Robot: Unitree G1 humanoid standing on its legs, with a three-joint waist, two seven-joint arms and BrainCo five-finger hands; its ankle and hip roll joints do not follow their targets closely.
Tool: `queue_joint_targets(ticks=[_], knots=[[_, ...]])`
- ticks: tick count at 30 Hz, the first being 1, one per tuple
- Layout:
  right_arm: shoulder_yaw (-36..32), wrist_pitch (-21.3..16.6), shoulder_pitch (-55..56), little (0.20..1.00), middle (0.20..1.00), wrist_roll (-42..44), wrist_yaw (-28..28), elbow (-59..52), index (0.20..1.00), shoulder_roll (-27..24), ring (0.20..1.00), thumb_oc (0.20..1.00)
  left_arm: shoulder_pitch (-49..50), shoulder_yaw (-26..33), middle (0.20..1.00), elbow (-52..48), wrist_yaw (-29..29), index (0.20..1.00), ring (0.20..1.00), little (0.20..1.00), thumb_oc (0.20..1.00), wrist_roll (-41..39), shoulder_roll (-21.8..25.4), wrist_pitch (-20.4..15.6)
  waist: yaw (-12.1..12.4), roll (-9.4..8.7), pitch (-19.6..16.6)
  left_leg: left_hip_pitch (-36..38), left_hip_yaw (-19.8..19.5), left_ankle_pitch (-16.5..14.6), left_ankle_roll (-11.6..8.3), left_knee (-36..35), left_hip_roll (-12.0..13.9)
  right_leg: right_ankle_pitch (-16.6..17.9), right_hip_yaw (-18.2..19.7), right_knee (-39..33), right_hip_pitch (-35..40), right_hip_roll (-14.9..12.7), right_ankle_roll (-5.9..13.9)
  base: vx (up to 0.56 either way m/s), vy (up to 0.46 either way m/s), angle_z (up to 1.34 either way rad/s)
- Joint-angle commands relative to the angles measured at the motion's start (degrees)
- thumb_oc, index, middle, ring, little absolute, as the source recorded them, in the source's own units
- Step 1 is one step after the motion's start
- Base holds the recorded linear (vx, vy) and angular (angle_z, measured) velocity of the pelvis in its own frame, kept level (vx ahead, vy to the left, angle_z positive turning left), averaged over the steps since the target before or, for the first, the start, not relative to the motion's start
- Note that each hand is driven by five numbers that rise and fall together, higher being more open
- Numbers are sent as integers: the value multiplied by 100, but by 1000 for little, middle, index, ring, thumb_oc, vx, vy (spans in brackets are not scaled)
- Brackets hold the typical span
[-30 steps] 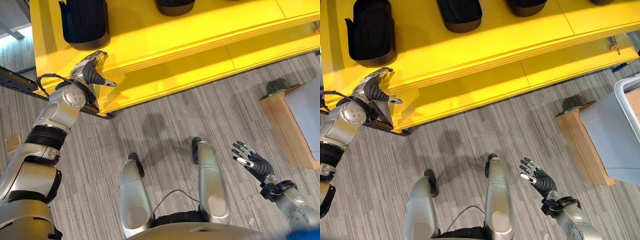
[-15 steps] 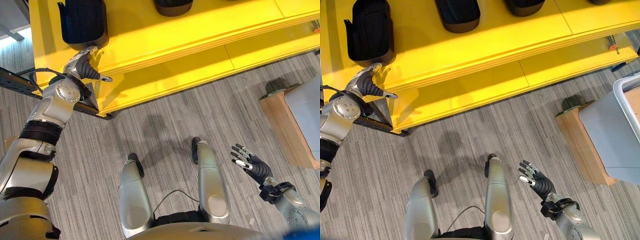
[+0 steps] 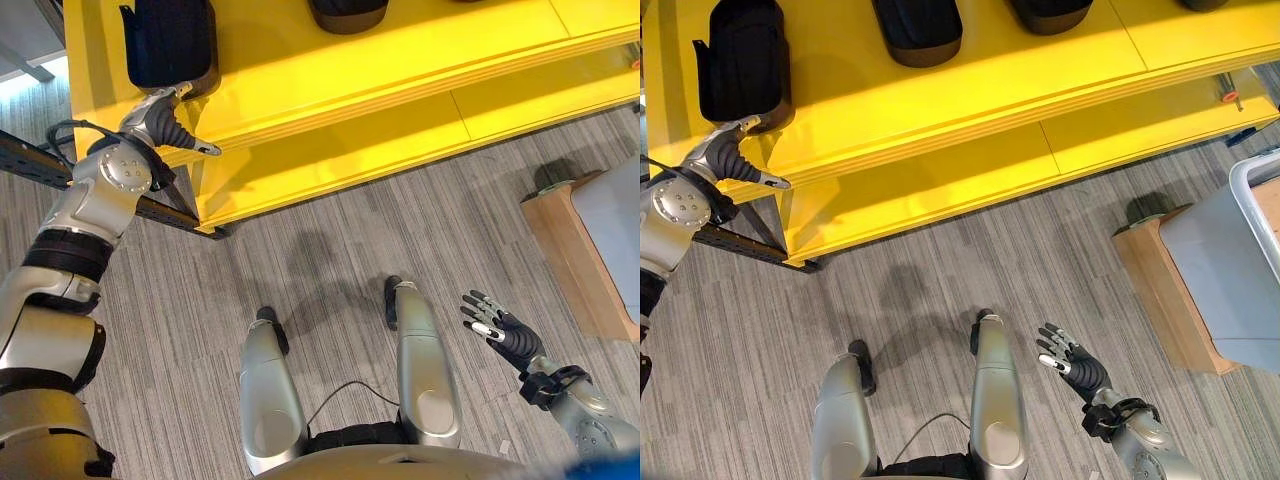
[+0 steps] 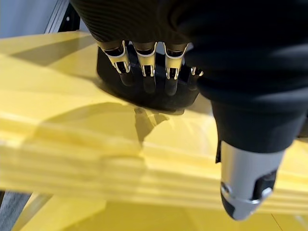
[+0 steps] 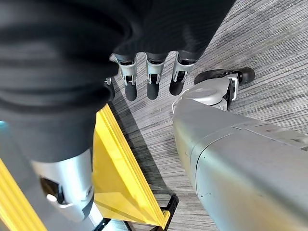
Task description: Move parts from the plastic box to the shelf.
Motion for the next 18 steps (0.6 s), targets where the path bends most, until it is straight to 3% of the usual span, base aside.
queue_joint_targets(ticks=[1, 18], knots=[[67, -116, 153, 1000, 1000, 54, 97, 140, 1000, 2, 1000, 1000, -218, 47, 1000, 95, 37, 1000, 1000, 1000, 1000, -183, 378, -142, -37, -77, -416, -403, -540, 458, 60, -112, 144, 636, 204, -645, 412, -458, 449, 0, 0, 0], [134, -166, 115, 1000, 1000, 202, 166, 213, 1000, 36, 1000, 1000, -307, -19, 1000, 58, 35, 1000, 1000, 1000, 1000, -293, 414, -231, -67, -41, -448, -345, -543, 456, 34, -91, 165, 640, 225, -627, 448, -456, 463, 0, 0, 0]])
